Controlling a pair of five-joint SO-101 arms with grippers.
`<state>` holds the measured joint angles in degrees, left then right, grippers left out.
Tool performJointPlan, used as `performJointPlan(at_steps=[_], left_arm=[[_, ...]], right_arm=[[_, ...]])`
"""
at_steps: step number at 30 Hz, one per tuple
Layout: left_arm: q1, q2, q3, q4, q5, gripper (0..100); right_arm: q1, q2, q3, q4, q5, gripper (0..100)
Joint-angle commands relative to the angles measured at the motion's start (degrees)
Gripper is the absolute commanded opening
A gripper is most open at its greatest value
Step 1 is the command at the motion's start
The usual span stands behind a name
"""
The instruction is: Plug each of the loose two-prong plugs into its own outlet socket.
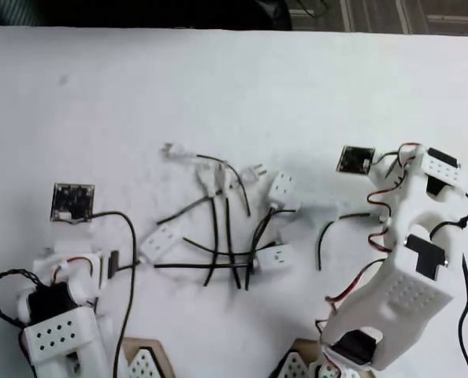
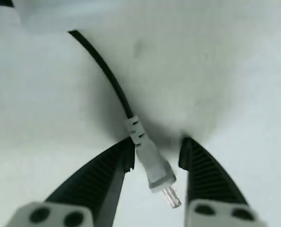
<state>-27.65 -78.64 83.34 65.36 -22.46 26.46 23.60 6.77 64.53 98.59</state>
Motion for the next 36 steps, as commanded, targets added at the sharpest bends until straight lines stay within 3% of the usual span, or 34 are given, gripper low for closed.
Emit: performJointPlan(at_steps=[1, 10, 20, 26, 36], left_arm=[[-0.13, -0.48, -0.35, -0.79, 0.00, 28], [-0.13, -0.48, -0.35, -0.79, 0.00, 28], [-0.13, -0.48, -0.35, -0.79, 0.00, 28], [-0.13, -0.48, -0.44, -0.79, 0.09, 28], [-0.13, -0.48, -0.53, -0.88, 0.35, 28]], right_arm=[[0.75, 0.31, 0.00, -0.31, 0.18, 1.2], [0.22, -8.31, -0.09, 16.04, 0.00, 1.8], [-1.10, -24.04, 0.18, 33.01, -8.18, 1.8], [-0.75, -37.05, 0.62, 33.63, -9.14, 1.8], [-8.31, -55.16, 5.27, 33.54, -22.95, 1.8]])
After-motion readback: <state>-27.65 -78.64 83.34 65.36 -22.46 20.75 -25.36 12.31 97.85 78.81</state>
